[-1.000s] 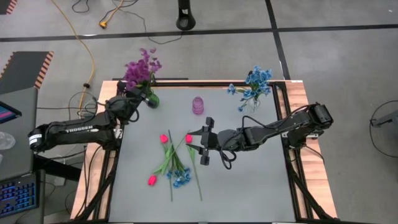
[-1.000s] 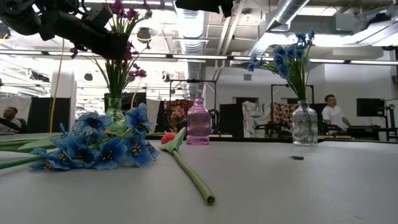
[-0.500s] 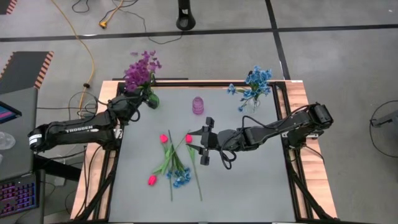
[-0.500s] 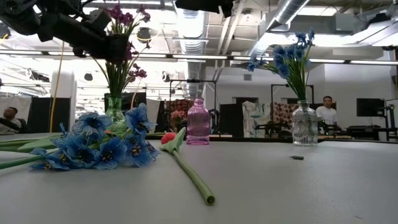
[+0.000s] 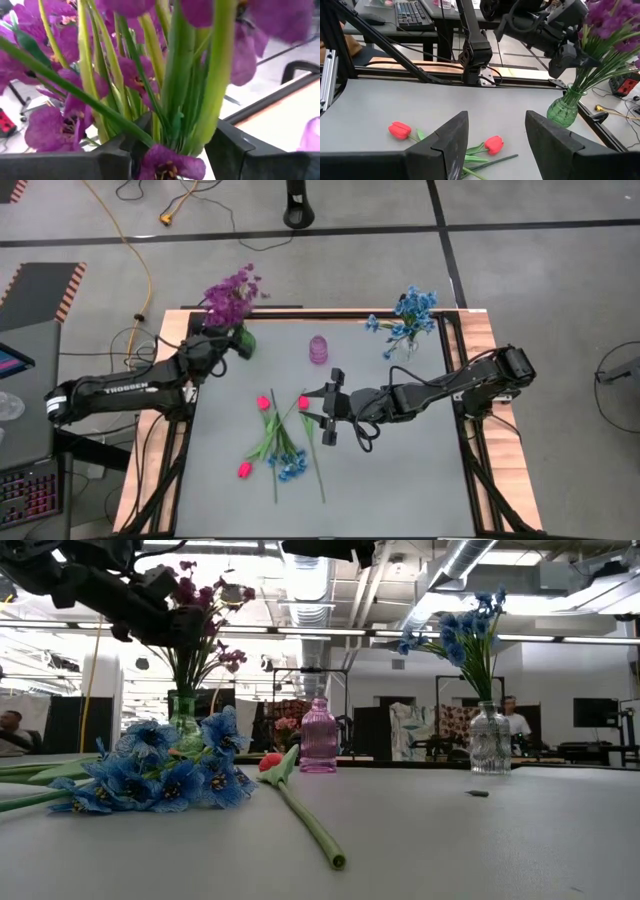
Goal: Sort flowers into vase by color
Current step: Put the purple flowers into the green vase, then put the left pink flower into the purple vase
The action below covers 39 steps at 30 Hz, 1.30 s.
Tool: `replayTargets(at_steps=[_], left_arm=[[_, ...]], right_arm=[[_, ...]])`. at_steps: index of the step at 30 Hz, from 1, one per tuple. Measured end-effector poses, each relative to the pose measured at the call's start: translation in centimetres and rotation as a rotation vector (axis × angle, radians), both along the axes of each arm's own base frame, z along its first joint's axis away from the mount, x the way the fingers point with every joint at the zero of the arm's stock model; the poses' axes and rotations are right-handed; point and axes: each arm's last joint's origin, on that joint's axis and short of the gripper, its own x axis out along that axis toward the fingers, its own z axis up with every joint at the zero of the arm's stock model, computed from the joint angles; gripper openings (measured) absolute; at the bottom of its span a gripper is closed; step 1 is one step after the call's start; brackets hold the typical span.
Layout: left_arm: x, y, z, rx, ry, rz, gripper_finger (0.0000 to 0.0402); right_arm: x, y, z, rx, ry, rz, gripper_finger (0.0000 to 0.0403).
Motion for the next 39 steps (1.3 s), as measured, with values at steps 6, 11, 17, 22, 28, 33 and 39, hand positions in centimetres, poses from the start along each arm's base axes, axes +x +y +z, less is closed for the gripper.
replayTargets(at_steps=[6,11,17,22,28,33,39], left_arm=[[-0.9,-0.9,0.2,-0.024,-0.001,-0.032,0.0158],[-1.9,-1.5,0.2,-0.053,-0.019,-0.048,0.0158],[-2.7,-2.2,-0.3,-0.115,0.019,-0.113,0.0158],[-3.2,-2.7,-0.7,-0.158,0.031,-0.151,0.0158],[-3.7,-3.4,-1.1,-0.210,0.050,-0.216,0.0158],[-3.6,-4.0,-1.3,-0.276,0.040,-0.345,0.0158],[-3.1,-5.0,-1.5,-0.364,0.040,-0.581,0.0158]], right_arm=[[0.0,0.0,0.0,0.001,-0.001,0.000,0.0224],[0.0,0.0,0.0,0.001,0.000,0.000,0.0224],[0.0,0.0,0.0,0.058,-0.011,-0.015,0.0224],[0.0,-0.4,-0.3,0.117,0.011,-0.038,0.0224],[-0.1,-0.5,-0.7,0.163,0.043,-0.060,0.0224],[-0.2,-0.5,-1.0,0.210,0.061,-0.077,0.0224],[-0.4,-0.4,-1.5,0.315,0.103,-0.072,0.0224]])
